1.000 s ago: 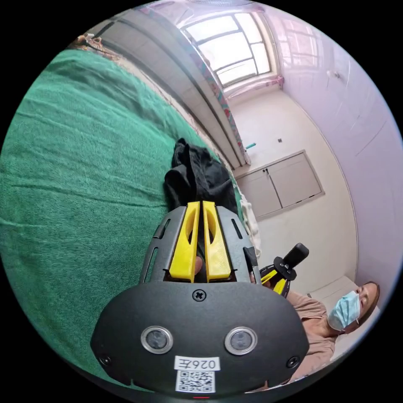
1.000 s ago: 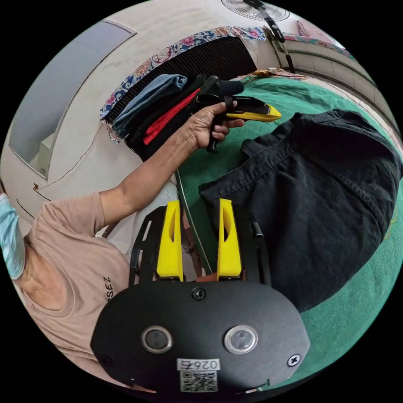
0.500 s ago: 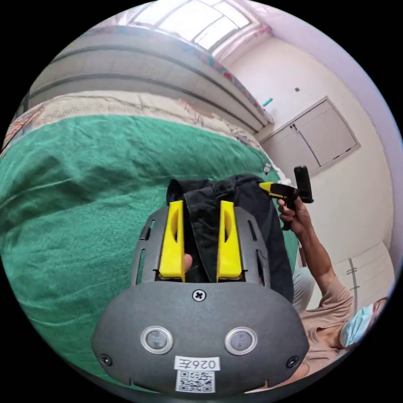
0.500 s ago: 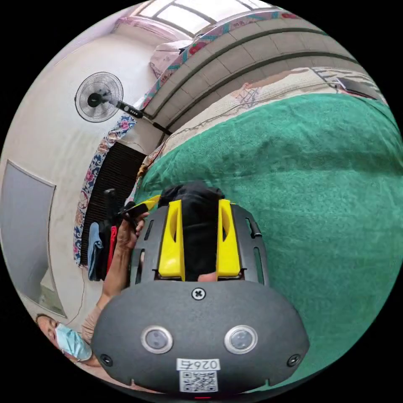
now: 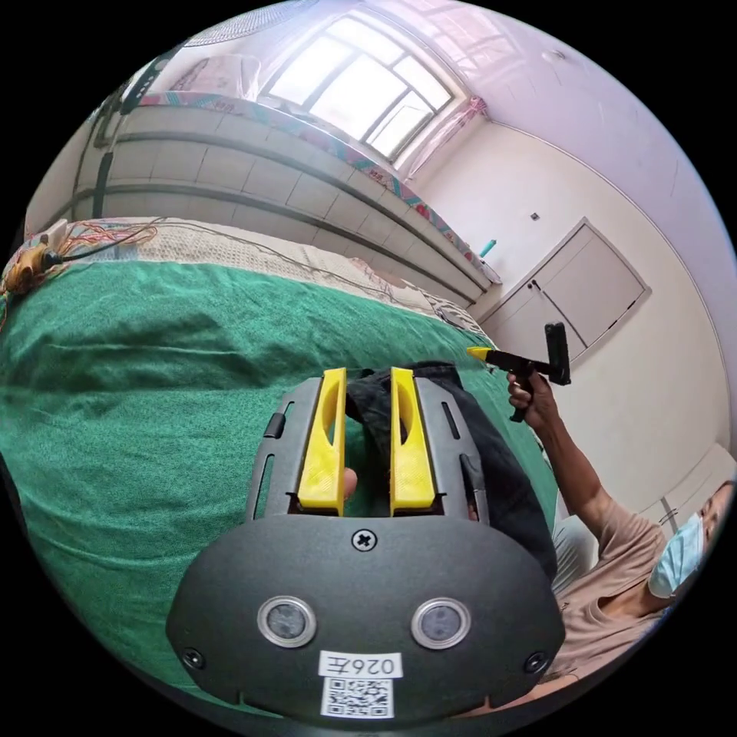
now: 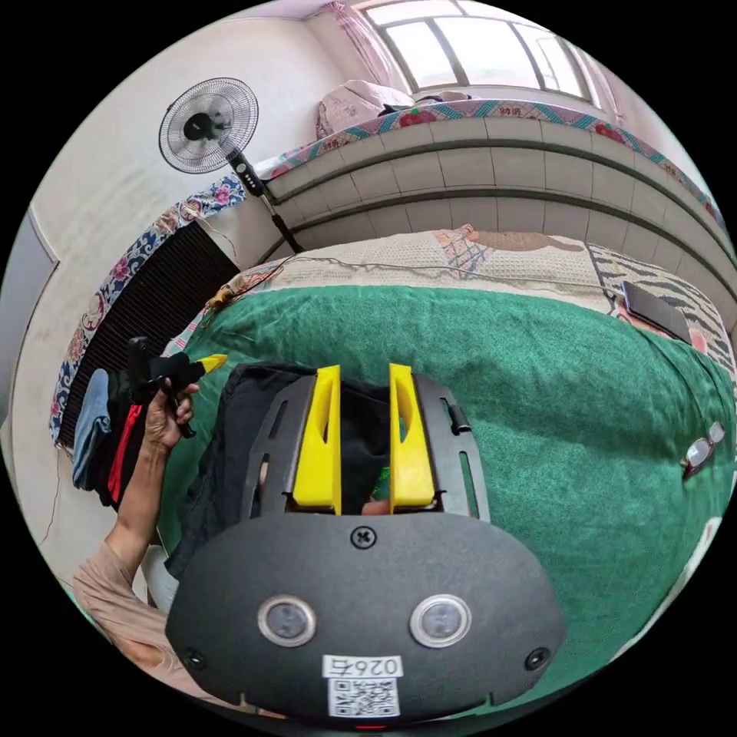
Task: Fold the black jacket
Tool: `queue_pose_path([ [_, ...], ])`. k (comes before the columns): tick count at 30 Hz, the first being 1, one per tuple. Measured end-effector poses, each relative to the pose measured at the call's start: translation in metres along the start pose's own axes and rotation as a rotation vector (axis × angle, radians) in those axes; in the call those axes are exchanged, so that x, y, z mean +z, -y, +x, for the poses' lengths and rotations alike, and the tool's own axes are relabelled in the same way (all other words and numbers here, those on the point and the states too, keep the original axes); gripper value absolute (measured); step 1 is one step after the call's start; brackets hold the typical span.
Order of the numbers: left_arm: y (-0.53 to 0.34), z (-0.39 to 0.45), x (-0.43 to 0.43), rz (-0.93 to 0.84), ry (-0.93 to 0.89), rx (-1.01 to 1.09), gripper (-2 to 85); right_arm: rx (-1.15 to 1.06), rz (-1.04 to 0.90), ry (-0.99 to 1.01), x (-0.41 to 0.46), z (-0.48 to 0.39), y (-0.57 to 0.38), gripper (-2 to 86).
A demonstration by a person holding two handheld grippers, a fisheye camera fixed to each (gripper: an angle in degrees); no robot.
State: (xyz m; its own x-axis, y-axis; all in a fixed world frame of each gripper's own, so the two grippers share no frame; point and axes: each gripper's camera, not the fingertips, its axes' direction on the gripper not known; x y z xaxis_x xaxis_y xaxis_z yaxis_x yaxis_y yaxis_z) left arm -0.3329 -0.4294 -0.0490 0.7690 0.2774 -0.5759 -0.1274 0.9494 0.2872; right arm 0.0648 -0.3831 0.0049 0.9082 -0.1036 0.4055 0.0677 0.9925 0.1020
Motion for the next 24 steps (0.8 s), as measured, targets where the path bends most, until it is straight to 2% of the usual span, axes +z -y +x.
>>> queue_pose_path([
  [2,-0.002,0.035,0.008,-0.028,-0.055,0.093,6.0,0.084,-0.086,0.035,0.022,0.019,-0.002,12.4],
  [4,-0.005,0.07,0.023,-0.044,-0.079,0.207,1.8,0.107,-0.185,0.11,0.046,0.031,-0.001,8.4],
  [5,-0.007,0.095,0.042,-0.119,-0.033,0.31,0.6,0.109,-0.213,0.166,0.056,0.031,-0.001,2.8],
  [6,-0.009,0.106,0.056,-0.189,0.036,0.367,0.0,0.109,-0.175,0.164,0.054,0.029,-0.001,1.8],
  [7,-0.018,0.117,0.09,-0.359,0.245,0.442,-0.4,0.041,-0.078,0.148,0.043,0.018,-0.002,-0.1],
  [8,-0.03,0.114,0.117,-0.458,0.359,0.463,-0.7,-0.048,-0.048,0.031,0.041,0.011,0.0,-0.6],
  [9,-0.034,0.113,0.121,-0.459,0.353,0.455,-0.8,-0.042,-0.061,-0.026,0.045,0.014,0.001,-0.8],
  [11,-0.028,0.113,0.105,-0.411,0.298,0.368,-0.9,0.126,-0.066,-0.225,0.054,0.039,0.001,-0.9],
  [13,-0.023,0.125,0.086,-0.291,0.28,0.363,-1.0,0.153,0.007,-0.197,0.037,0.047,-0.008,-1.0],
  [16,-0.017,0.163,0.077,-0.164,0.103,0.44,-1.0,0.018,0.082,0.086,0.004,0.034,-0.032,-1.2],
  [18,-0.017,0.187,0.101,-0.22,-0.002,0.508,-1.0,-0.077,0.045,0.153,-0.005,0.013,-0.051,-1.2],
  [19,-0.021,0.197,0.129,-0.316,0.06,0.57,-1.0,-0.143,0.006,0.192,-0.007,-0.004,-0.066,-1.2],
  [20,-0.029,0.192,0.168,-0.49,0.301,0.577,-0.9,-0.206,-0.044,0.22,-0.005,-0.025,-0.084,-1.1],
  [21,-0.034,0.185,0.186,-0.597,0.363,0.566,-0.9,-0.241,-0.082,0.223,-0.002,-0.036,-0.094,-1.1],
  [23,-0.033,0.175,0.164,-0.536,0.257,0.361,-0.9,-0.389,-0.311,0.107,0.019,-0.081,-0.131,-0.9],
  [24,-0.036,0.177,0.152,-0.516,0.223,0.355,-0.8,-0.424,-0.33,0.074,0.02,-0.09,-0.141,-0.9],
])
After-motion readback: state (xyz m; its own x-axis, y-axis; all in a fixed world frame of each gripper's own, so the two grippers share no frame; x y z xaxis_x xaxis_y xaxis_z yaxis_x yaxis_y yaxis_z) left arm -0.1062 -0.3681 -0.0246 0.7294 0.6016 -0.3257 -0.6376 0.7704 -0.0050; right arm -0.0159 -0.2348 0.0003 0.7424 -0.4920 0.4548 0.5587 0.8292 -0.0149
